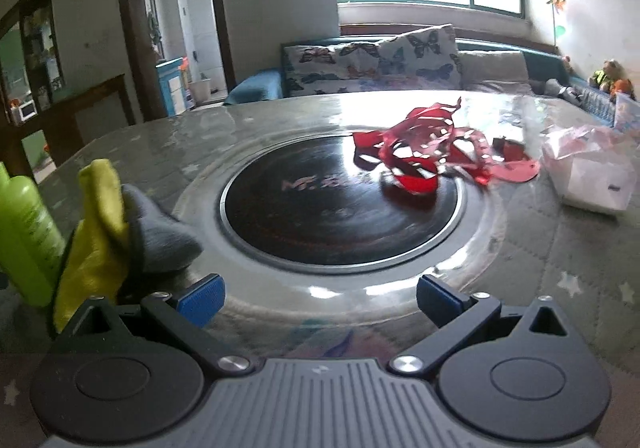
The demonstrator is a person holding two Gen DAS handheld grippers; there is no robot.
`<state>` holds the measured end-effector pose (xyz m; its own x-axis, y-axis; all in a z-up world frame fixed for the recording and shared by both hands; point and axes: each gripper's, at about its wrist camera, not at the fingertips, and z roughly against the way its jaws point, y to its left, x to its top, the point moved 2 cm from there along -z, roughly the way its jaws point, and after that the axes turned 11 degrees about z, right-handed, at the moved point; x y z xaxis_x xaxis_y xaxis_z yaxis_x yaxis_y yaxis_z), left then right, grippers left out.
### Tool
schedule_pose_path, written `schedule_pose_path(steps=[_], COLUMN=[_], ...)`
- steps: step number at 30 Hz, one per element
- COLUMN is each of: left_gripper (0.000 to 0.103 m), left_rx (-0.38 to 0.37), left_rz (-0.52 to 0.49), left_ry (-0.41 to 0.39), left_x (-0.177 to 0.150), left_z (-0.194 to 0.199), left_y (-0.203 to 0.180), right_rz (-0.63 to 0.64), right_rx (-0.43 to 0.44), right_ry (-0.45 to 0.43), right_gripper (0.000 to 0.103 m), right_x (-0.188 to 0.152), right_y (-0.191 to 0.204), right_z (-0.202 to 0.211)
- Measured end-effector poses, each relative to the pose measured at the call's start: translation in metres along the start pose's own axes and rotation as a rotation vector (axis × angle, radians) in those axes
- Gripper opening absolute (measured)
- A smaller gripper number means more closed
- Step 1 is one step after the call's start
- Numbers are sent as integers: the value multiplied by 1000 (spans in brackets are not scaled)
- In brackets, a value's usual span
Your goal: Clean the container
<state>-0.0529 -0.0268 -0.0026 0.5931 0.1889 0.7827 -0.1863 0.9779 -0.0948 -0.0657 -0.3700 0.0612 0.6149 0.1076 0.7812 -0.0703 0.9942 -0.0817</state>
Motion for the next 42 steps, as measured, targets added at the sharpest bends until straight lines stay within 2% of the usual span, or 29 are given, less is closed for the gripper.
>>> schedule_pose_path(steps=[5,11,24,42], left_gripper=[103,103,103,103], left_rx=[21,-10,-34,-32], left_rz=[8,41,23,21], left_ry=[4,27,30,28], left_x=[6,14,29,28], left_z=[-15,-25,-45,-47], left_y=[9,22,35,31], right_rz=[-15,-56,-67,-23], right_rx=[-34,-76,-149,-180], right_ry=[9,27,69,99], right_gripper=[103,103,103,103], right_x=[3,5,8,6], right_y=[-15,-39,-71,-67], right_z=[-7,-20,-40,-47])
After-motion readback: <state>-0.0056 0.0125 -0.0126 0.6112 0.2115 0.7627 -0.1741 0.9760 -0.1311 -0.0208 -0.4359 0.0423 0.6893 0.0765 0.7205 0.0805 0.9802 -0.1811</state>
